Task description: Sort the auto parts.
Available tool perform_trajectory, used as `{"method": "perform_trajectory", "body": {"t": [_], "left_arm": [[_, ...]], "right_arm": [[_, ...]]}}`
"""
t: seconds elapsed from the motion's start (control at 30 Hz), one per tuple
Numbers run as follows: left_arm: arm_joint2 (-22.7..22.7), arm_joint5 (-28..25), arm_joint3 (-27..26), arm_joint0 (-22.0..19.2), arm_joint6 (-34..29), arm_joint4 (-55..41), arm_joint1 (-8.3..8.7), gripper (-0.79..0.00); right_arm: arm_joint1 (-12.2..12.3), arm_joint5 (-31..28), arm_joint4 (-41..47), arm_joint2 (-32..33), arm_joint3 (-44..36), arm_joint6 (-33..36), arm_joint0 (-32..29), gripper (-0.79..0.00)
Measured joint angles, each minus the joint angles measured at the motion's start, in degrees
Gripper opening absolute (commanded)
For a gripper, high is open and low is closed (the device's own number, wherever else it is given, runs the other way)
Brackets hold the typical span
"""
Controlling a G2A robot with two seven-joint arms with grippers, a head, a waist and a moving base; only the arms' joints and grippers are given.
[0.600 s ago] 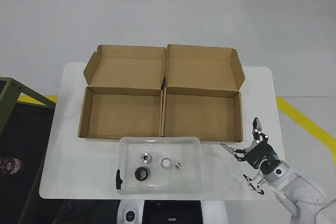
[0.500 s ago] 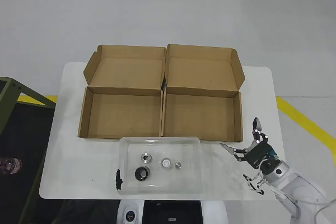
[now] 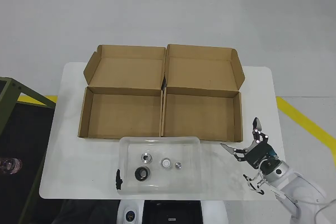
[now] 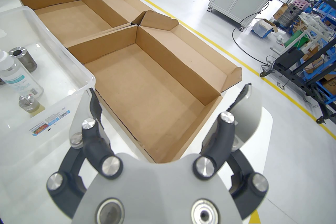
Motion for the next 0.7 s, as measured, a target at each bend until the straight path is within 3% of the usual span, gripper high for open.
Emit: {"method": "perform_trajectory", "body": {"t": [0.7], "left_arm": [[0.00,0.00,0.00,0.00,0.00,0.00,0.00,0.000]], "right_arm": [[0.06,-0.84,0.46,-0.80,-0.02,1.09,0.48,0.000]]}}
